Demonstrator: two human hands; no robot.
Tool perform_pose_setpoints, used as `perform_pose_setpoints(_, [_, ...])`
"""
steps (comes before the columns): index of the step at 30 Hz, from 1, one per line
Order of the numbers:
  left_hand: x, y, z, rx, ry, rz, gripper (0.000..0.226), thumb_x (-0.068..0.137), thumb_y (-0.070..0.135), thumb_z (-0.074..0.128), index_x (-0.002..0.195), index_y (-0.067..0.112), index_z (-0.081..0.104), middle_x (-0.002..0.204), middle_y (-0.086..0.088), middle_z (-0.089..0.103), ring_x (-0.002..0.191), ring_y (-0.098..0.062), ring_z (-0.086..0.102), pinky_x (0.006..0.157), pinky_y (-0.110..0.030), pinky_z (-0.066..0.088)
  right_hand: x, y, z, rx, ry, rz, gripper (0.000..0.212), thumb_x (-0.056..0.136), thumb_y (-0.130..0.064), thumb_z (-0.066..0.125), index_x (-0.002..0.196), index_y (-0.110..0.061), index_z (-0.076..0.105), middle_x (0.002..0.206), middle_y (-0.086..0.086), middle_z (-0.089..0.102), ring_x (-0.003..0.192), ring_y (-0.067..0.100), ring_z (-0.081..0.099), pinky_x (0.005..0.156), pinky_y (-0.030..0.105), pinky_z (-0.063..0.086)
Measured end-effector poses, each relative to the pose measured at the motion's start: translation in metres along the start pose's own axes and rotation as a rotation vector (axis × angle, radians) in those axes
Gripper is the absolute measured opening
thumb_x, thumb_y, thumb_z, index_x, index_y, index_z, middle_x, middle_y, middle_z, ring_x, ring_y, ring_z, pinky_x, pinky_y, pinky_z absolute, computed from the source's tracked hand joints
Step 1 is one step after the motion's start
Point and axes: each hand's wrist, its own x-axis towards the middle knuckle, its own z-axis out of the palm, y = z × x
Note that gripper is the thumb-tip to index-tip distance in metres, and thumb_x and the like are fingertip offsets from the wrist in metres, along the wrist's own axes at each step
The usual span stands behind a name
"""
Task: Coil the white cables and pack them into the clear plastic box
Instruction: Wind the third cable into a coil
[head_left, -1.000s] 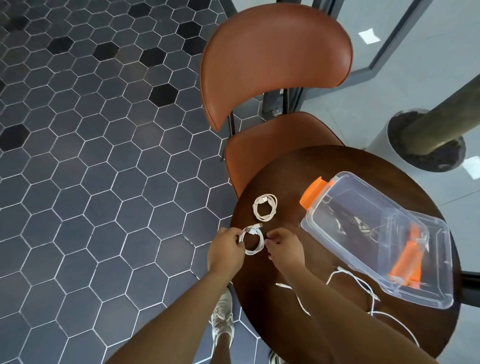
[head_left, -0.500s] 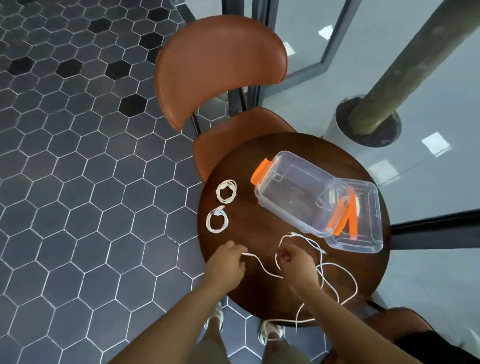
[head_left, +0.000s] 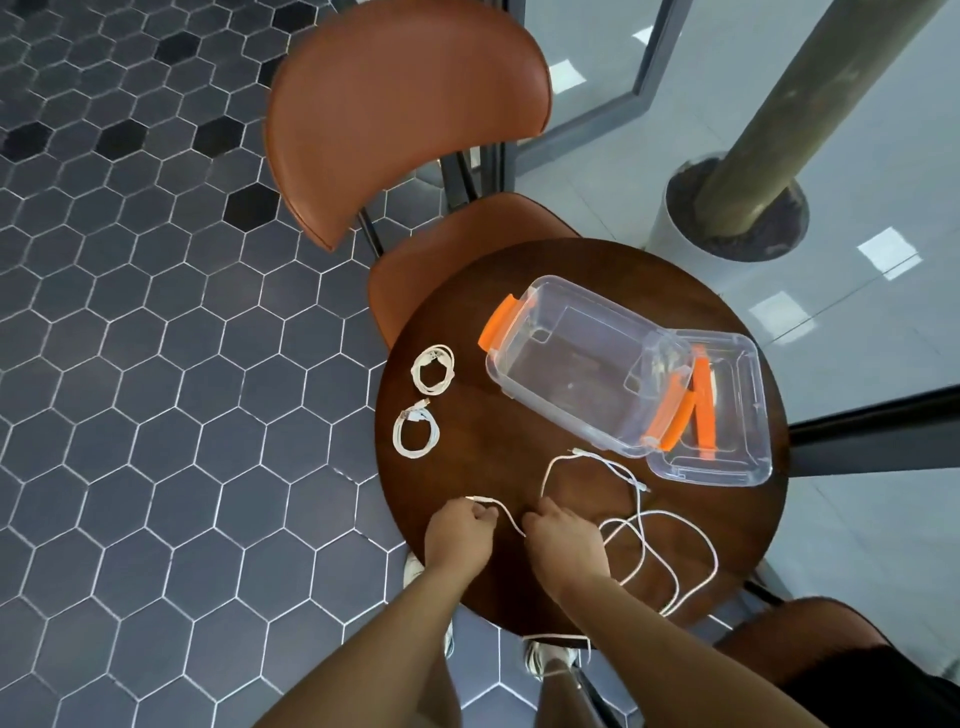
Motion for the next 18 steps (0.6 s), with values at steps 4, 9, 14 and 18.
perform_pose_setpoints(4, [0.019,-0.009,0.019,-0.192,-0.032,-0.123,0.037,0.081,0.041,0.063,0.05,0.021,0.068,0.073,-0.016,0.075,0.078,-0.041,0.073,0.076,-0.049,0.061,0.003,0.006,0.007,-0.022,0.006,0.003,0.012,0.093,-0.019,0.056,0.1,-0.019,0.066,0.113,0.002,0.06,0.101,0.029,0.064,0.076,0.039,0.054])
perform_pose_setpoints(9, [0.01,0.01,0.015,-0.468,-0.105,-0.301,0.026,0.09,0.025,0.071,0.073,0.006,0.07,0.073,-0.017,0.069,0.061,-0.031,0.066,0.069,-0.049,0.063,-0.003,0.004,0.006,0.069,0.072,0.016,0.013,0.091,-0.019,0.055,0.094,-0.017,0.067,0.104,0.001,0.063,0.092,0.027,0.067,0.068,0.036,0.052])
perform_pose_setpoints(14, [-0.001,0.031,0.001,-0.869,-0.243,-0.412,0.015,0.098,0.02,0.063,0.097,0.005,0.063,0.088,-0.02,0.071,0.071,-0.029,0.067,0.066,-0.04,0.057,-0.026,0.003,-0.016,0.106,0.215,-0.056,0.026,0.06,-0.034,0.086,0.068,-0.029,0.062,0.063,-0.01,0.057,0.047,0.008,0.059,0.035,0.021,0.04])
perform_pose_setpoints(18, [-0.021,0.051,-0.014,-1.087,-0.307,-0.335,0.022,0.107,0.02,0.045,0.109,0.005,0.061,0.089,-0.014,0.063,0.08,-0.027,0.066,0.073,-0.038,0.052,-0.046,0.004,-0.035,0.216,0.34,-0.12,0.014,0.075,-0.032,0.074,0.079,-0.029,0.061,0.072,-0.012,0.057,0.058,0.008,0.059,0.041,0.022,0.042])
